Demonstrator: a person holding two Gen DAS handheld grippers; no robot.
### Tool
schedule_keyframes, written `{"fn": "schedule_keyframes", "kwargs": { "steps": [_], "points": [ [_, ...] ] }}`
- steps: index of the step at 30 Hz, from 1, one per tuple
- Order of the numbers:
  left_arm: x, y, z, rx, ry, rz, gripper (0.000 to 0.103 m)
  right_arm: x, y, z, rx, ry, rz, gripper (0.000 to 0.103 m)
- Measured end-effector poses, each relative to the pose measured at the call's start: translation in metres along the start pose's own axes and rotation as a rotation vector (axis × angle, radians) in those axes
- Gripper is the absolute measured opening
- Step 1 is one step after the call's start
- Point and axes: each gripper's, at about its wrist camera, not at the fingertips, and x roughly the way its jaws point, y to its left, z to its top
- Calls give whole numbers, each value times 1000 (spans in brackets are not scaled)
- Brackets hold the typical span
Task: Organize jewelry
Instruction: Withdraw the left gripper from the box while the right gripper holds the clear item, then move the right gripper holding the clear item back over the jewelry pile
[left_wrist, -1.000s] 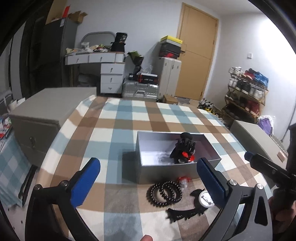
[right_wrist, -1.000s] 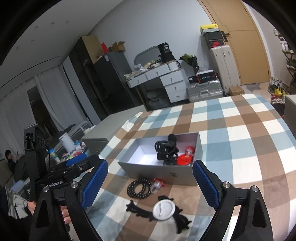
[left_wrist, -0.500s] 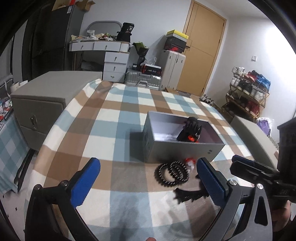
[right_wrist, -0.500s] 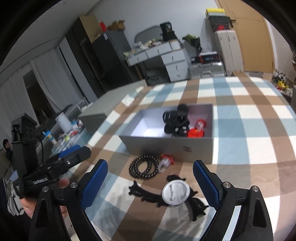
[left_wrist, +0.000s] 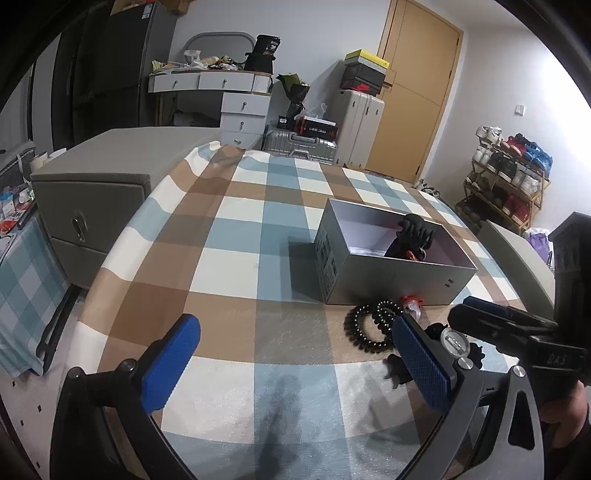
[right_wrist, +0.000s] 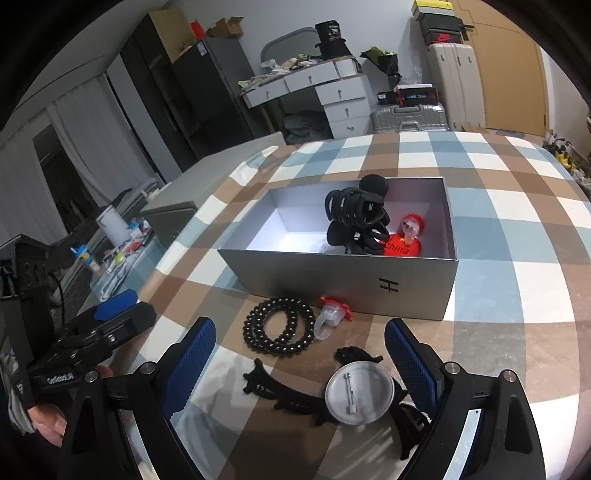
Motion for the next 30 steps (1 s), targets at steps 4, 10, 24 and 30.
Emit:
{"fn": "schedule_keyframes", "kwargs": {
  "steps": [4,10,24,30],
  "points": [
    [6,5,-2,-5,24,-5,102,8,2,2,-3,13,-12,90],
    [10,6,-6,10,55,-24,102,19,-1,3,1,40,-39,78],
    [16,3,-10,13,96,-35,102,40,-6,2,17,91,-55,28],
    [17,0,-10,19,108,-20,102,37,-14,-2,33,91,-34,15]
  ]
}}
